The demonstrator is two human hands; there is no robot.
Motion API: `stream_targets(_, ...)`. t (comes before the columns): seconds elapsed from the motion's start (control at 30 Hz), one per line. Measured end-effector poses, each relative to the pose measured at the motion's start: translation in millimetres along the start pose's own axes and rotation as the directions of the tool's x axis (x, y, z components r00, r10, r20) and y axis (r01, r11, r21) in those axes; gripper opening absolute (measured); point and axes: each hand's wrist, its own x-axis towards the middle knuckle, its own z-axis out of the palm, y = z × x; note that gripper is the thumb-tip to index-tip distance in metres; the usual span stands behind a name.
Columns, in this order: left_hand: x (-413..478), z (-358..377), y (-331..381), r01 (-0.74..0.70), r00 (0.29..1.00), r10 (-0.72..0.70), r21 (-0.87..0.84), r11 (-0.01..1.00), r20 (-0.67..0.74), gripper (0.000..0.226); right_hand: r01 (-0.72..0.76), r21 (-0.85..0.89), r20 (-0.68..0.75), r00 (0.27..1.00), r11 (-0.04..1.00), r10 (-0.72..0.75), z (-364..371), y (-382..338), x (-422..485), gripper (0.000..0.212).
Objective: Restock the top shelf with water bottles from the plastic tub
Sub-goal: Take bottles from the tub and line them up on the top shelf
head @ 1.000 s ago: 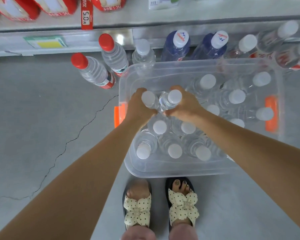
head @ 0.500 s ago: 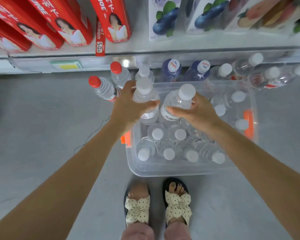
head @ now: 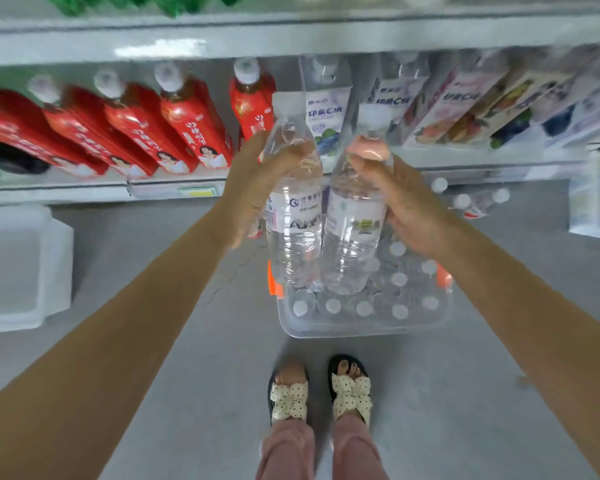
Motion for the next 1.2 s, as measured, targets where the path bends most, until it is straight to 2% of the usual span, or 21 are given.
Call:
stream_targets(0.13,-30,-3,58,-0.032,0.998,0.034,-0.035,0.999,0.053,0.023,-0.026,0.078,0.023,0.999,0.997,0.024,6,-56,-28,0.088)
stream_targets(0.23,-54,-3,110,-0.003,0.998,0.013,-0.167,0.986,0.059,0.019,-0.04,0.111,0.009,0.999,0.993,0.04,12,-108,-54,0.104)
stream_targets(0.27,-62,-4,129,0.003,0.998,0.009,-0.197,0.98,0.058,0.021,-0.031,0.119,0.006,1.0,0.992,0.031,13,-128,-63,0.099)
stream_targets(0.37,-86,-12,192,-0.041,0.998,0.05,-0.221,0.974,0.035,0.027,0.036,0.135,0.016,0.999,0.99,-0.038,22,-194,-94,0.035)
stream_targets(0.47,-110,-19,255,-0.146,0.988,0.152,-0.229,0.962,0.01,0.023,0.138,0.148,0.029,0.989,0.979,-0.144,22,-251,-117,0.039)
stream_targets(0.5,-118,-22,275,-0.176,0.983,0.183,-0.238,0.955,0.007,0.024,0.155,0.17,0.032,0.986,0.973,-0.162,23,-271,-128,0.031)
stream_targets(0.57,-136,-27,316,-0.236,0.97,0.242,-0.232,0.944,-0.002,0.032,0.191,0.184,0.027,0.98,0.964,-0.2,26,-309,-149,0.035)
stream_targets(0.77,-193,-41,433,-0.437,0.897,0.439,-0.236,0.868,-0.046,0.035,0.441,0.095,-0.004,0.897,0.892,-0.443,36,-418,-212,0.036)
stream_targets(0.9,-226,-54,500,-0.487,0.867,0.496,-0.282,0.827,-0.043,0.025,0.56,0.024,0.007,0.828,0.828,-0.56,44,-485,-250,0.043)
stream_targets(0.97,-242,-61,531,-0.509,0.848,0.529,-0.299,0.808,-0.013,0.03,0.595,0.006,0.006,0.804,0.804,-0.595,49,-513,-268,0.044)
stream_targets(1.03,-258,-67,560,-0.548,0.828,0.56,-0.238,0.802,-0.022,0.029,0.629,-0.036,0.006,0.777,0.776,-0.63,55,-541,-284,0.049)
stream_targets(1.1,-275,-74,587,-0.565,0.821,0.567,-0.225,0.794,-0.061,0.022,0.68,-0.049,0.017,0.733,0.732,-0.68,63,-567,-300,0.045)
stream_targets(1.2,-297,-84,621,-0.604,0.797,0.595,-0.189,0.774,-0.107,0.042,0.735,-0.036,-0.026,0.677,0.677,-0.736,73,-600,-321,0.037)
